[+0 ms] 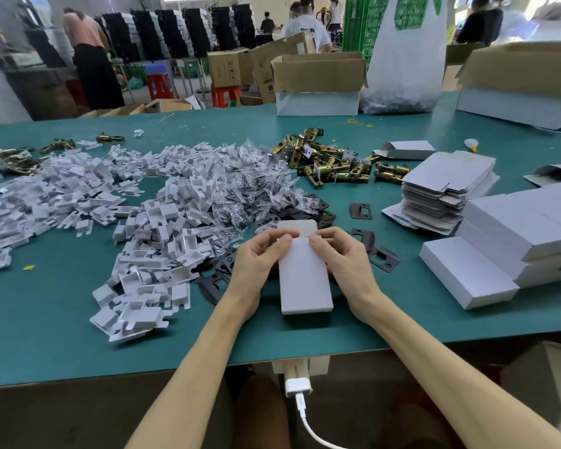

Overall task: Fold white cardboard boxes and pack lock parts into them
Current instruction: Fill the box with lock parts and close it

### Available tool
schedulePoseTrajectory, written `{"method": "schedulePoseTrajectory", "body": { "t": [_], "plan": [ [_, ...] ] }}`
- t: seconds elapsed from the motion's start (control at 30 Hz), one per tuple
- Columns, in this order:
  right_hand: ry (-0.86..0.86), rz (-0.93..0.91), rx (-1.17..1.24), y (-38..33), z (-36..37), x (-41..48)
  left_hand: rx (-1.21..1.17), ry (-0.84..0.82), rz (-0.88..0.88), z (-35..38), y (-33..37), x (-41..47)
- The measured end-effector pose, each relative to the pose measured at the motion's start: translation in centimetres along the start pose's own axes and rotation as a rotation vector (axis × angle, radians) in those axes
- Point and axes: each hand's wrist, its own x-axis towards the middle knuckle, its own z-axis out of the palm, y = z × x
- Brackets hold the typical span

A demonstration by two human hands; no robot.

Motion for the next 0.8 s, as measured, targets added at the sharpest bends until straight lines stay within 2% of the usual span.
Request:
{"method": "schedulePoseTrajectory", "body": {
  "t": [0.3, 0.53, 0.8],
  "plan": [
    [-0.036, 0.049, 0.121, -0.3, -0.2, -0.4, 0.017, -0.062, -0.038, 0.1, 0.6, -0.3],
    [-0.048, 0.104, 0.223, -0.9, -0.4, -0.6, 0.048, -0.138, -0.005, 0.4, 0.7, -0.5],
    [-0.064, 0.110, 0.216, -1.2, -0.3, -0.8, 0.063, -0.142, 0.005, 0.5, 0.6, -0.5]
  ]
}}
